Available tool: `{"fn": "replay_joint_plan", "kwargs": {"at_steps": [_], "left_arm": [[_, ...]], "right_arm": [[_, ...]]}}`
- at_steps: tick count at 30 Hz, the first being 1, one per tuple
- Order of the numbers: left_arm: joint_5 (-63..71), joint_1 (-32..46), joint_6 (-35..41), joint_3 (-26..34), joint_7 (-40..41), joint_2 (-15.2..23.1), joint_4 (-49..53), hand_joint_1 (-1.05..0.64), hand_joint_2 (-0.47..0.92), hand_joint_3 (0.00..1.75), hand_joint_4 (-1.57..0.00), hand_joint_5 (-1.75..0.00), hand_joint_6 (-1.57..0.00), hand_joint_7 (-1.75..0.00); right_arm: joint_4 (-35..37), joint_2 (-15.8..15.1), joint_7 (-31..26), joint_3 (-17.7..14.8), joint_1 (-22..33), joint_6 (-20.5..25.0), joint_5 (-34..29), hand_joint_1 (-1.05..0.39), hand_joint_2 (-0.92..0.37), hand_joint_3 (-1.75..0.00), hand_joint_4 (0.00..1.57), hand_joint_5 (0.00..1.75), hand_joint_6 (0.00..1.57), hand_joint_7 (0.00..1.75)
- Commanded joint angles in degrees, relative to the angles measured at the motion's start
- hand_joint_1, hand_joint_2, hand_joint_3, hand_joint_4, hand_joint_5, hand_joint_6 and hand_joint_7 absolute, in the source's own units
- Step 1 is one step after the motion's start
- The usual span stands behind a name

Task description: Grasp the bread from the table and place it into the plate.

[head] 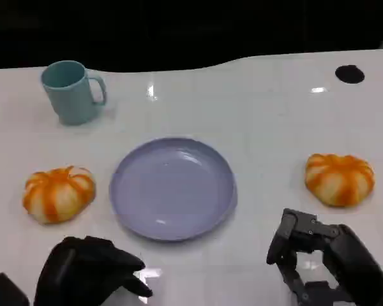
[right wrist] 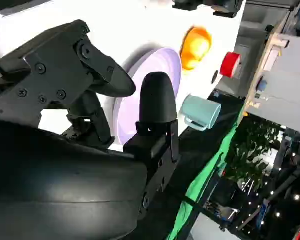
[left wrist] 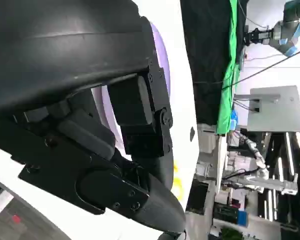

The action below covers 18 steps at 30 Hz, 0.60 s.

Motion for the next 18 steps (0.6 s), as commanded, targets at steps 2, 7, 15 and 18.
{"fn": "replay_joint_plan", "kwargs": {"at_steps": [2, 7, 15, 18], "left_arm": [[-1.1, -0.1, 0.5, 0.4, -0.9, 0.6, -0.4, -1.05, 0.77, 0.0, -1.57, -0.36, -1.57, -0.14], [-0.4, 0.0, -0.2, 0.4, -0.5, 0.7, -0.2, -1.05, 0.77, 0.0, -1.57, -0.35, -1.57, -0.13], [-0.2, -0.3, -0.2, 0.6, -0.4, 0.9, 0.0, -1.05, 0.78, 0.0, -1.57, -0.36, -1.57, -0.13], [0.0, -0.3, -0.2, 0.6, -0.2, 0.8, -0.1, -1.05, 0.78, 0.0, -1.57, -0.36, -1.57, -0.13]], "right_arm": [[0.6, -0.4, 0.0, -0.6, -0.5, -0.5, 0.3, -0.12, -0.47, -1.24, 0.79, 1.75, 0.61, 1.58], [0.0, -0.4, -0.2, -0.6, -0.2, 0.2, 0.0, -0.13, -0.46, -1.25, 0.79, 1.75, 0.62, 1.57], [-0.1, -0.2, -0.5, -0.7, -0.5, 0.2, -0.2, -0.13, -0.46, -1.27, 0.77, 1.75, 0.62, 1.57], [-0.1, -0.2, -0.6, -0.7, -0.6, 0.3, -0.3, -0.13, -0.44, -1.27, 0.78, 1.75, 0.62, 1.57]]}}
